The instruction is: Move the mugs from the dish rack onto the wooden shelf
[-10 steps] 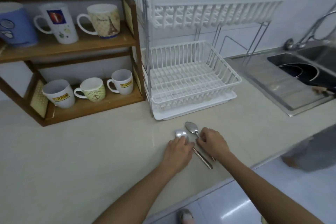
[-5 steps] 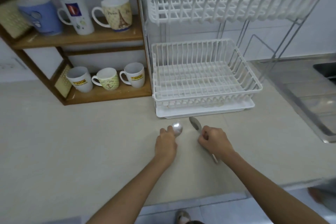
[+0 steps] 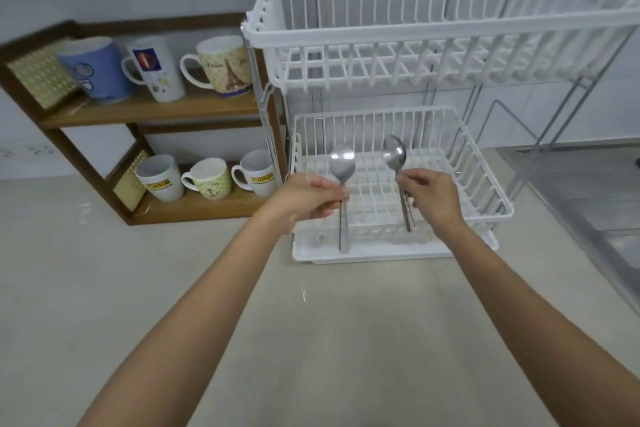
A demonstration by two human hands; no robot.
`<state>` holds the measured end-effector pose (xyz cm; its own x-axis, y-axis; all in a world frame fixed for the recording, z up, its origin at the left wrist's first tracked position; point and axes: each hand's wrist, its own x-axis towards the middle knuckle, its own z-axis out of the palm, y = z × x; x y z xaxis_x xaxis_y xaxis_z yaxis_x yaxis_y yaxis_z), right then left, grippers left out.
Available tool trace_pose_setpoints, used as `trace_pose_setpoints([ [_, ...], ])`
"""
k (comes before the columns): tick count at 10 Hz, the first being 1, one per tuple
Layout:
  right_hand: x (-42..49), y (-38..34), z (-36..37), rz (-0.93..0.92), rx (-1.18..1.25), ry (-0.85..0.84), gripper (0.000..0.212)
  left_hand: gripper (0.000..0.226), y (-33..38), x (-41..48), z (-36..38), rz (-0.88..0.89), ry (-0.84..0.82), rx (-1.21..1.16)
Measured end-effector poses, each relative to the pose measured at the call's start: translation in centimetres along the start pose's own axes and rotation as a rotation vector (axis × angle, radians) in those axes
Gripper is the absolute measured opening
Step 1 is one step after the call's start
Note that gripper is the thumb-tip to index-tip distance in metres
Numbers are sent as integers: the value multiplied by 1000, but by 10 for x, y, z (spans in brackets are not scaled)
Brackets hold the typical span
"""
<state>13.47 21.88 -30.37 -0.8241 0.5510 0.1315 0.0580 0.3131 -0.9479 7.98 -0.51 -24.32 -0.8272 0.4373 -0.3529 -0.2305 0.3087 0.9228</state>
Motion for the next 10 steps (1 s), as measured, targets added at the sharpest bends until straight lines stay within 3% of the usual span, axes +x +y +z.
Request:
trace_pose_setpoints([
  [2,57,8,35,210,-59,-185,3,9,-5,73,21,-105,238,-128],
  [3,70,16,49,241,-122,-219,5,6,-17,98,28,-141,311,-111],
  [4,78,27,63,263,-182,-224,2,17,-33,119,35,-184,361,-80],
  [6,73,43,70,187,-377,-236,9,7,-52,126,38,-198,406,3],
  [7,71,46,73,170,-394,-218,7,22,-55,127,37,-197,423,8],
  [10,62,31,77,95,-443,-157,13,27,-52,112,32,-22,415,278],
])
